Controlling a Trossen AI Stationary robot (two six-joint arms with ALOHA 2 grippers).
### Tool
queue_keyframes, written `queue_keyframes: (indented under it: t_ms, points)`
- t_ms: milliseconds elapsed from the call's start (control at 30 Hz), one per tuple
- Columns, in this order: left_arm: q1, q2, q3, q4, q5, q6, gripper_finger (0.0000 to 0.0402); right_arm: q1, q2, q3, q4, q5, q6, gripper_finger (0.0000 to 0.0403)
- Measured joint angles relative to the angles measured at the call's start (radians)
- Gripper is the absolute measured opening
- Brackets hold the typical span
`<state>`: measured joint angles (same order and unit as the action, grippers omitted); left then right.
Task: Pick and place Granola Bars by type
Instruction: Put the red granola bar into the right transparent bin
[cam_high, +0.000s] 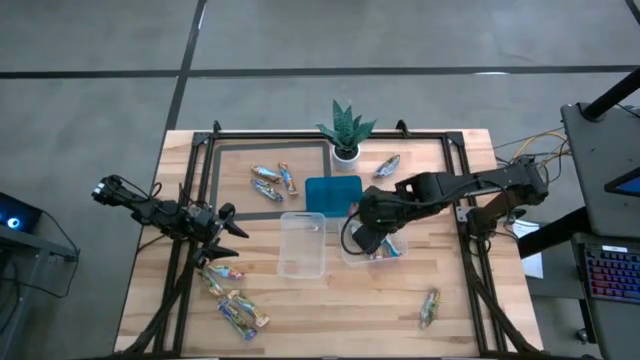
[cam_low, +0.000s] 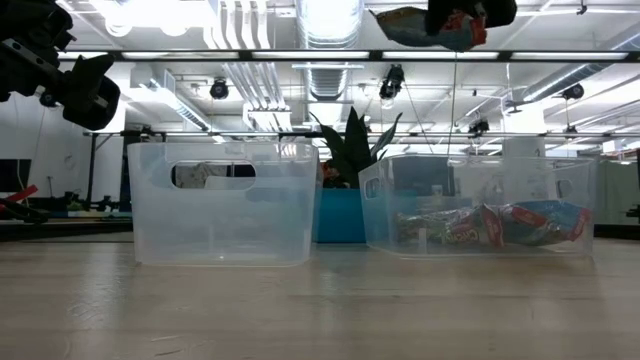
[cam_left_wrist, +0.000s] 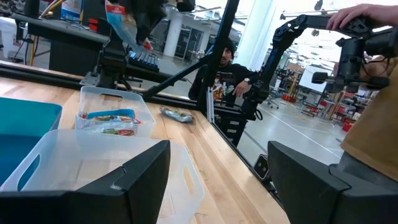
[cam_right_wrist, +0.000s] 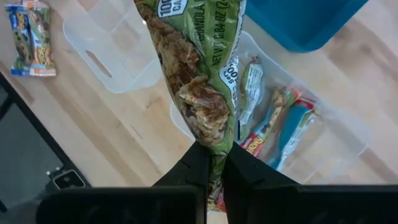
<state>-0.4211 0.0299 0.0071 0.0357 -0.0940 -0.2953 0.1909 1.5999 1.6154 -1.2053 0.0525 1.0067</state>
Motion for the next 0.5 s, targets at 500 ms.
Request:
queue_keyframes:
  t_ms: [500]
  points:
    - [0.0, 0.0, 0.0, 0.0, 0.0, 0.0, 0.025, -0.009, 0.187, -0.041, 0.147, 0.034, 0.119, 0.0012]
